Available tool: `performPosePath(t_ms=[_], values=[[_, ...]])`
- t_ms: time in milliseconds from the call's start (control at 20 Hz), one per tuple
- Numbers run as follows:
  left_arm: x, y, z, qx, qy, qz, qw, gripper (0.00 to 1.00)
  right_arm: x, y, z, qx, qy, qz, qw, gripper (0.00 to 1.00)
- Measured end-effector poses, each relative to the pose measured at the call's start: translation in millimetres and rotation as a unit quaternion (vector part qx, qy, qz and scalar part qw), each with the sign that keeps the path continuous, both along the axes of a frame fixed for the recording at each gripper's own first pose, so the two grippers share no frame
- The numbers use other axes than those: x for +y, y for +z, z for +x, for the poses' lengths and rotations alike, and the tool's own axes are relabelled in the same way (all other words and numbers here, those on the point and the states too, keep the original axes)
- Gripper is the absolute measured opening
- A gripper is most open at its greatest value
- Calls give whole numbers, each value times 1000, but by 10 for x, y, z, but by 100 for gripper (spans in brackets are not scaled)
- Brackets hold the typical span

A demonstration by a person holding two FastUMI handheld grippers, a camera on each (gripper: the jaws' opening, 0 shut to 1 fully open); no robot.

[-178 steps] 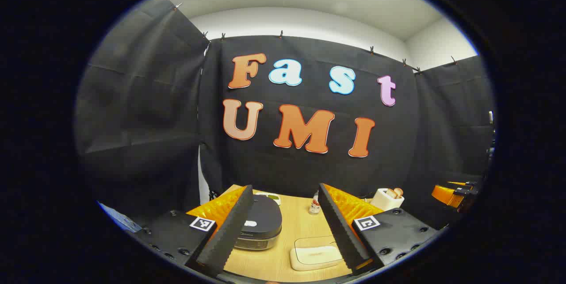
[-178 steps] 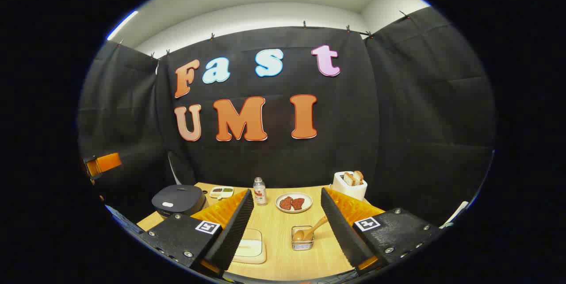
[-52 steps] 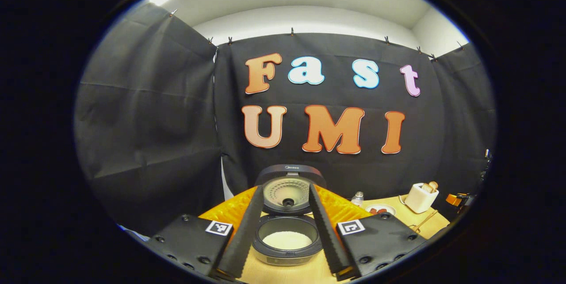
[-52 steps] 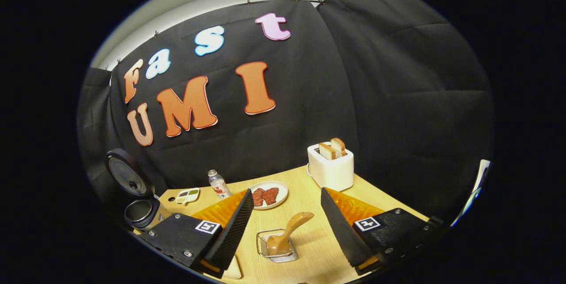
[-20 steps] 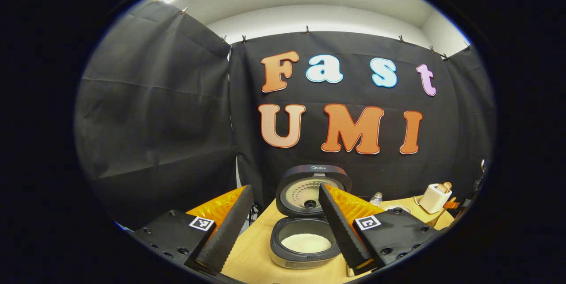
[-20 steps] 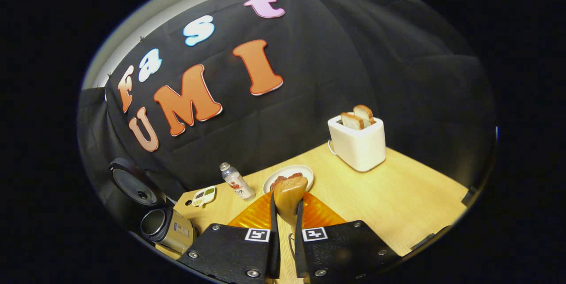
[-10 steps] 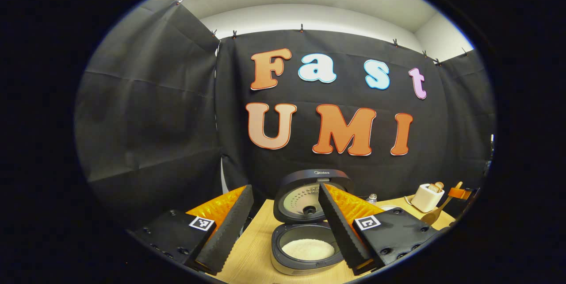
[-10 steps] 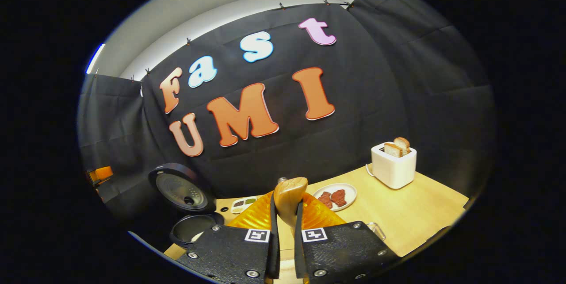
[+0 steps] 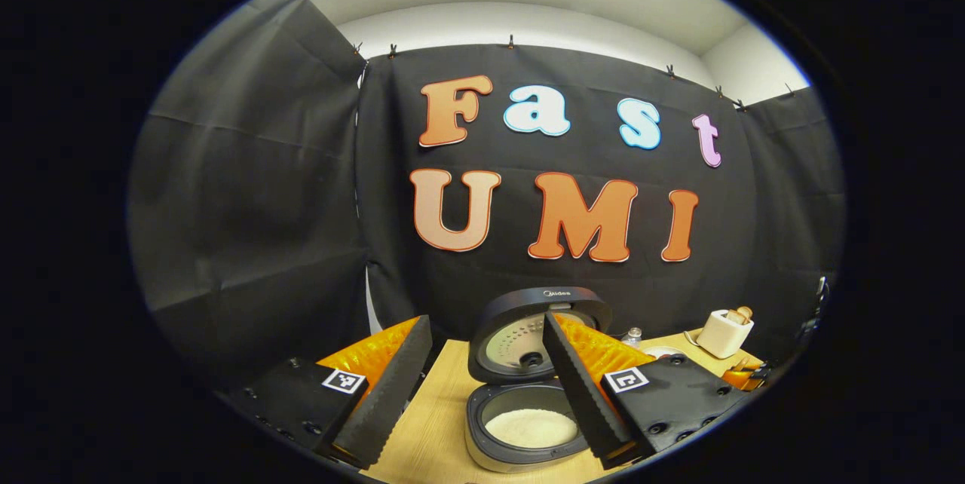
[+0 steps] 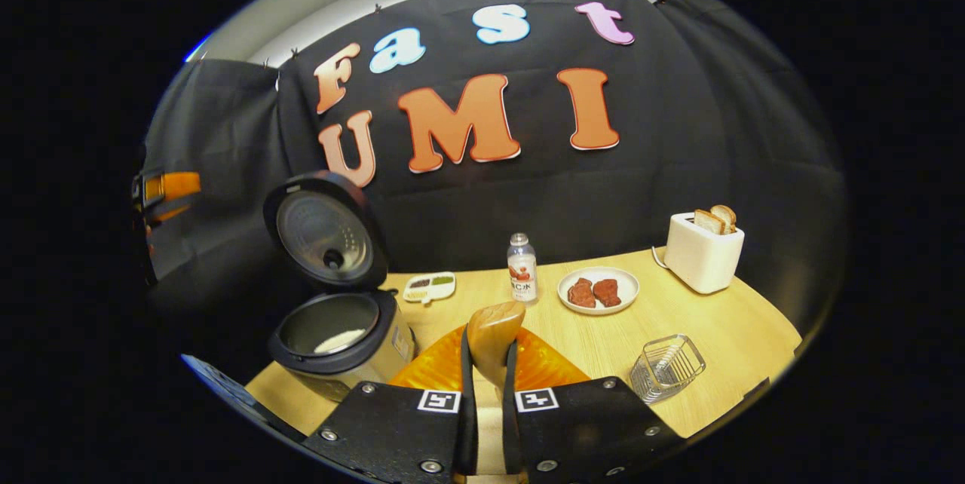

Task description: Close the left gripper, press the button to open the rice cooker; take a wooden spoon from the chopstick holder with the right hand, scoop a spoonful of rice and pour it into the rice cooker, then put the wooden spoon back into the chopstick holder.

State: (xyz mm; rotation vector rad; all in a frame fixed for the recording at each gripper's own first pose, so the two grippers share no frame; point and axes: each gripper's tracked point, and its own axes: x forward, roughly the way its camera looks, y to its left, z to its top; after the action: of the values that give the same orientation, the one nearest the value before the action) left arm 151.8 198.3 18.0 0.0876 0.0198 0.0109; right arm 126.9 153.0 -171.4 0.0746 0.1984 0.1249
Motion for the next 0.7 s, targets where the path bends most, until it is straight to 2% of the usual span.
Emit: performPosePath(t_ms=[100,150,300,450,600,700], values=[[52,-12,-35,1,5,5,1000,98,18,-133,1,6,1,-20,1000,12],[83,-9,-42,2,8,7,1000,100,22,-208,-11,10,2,-33,999,12],[116,-49,-103,8,14,0,1000,100,-45,-299,-17,8,1,-101,995,12],[112,-60,-121,10,19,-13,1000,97,13,-441,-83,23,12,-126,992,12],[84,-50,-147,5,21,-3,1000,98,-79,-654,-205,59,-11,-110,992,12],[44,-45,-170,3,19,2,1000,99,-153,-683,-273,66,-37,-61,995,12]])
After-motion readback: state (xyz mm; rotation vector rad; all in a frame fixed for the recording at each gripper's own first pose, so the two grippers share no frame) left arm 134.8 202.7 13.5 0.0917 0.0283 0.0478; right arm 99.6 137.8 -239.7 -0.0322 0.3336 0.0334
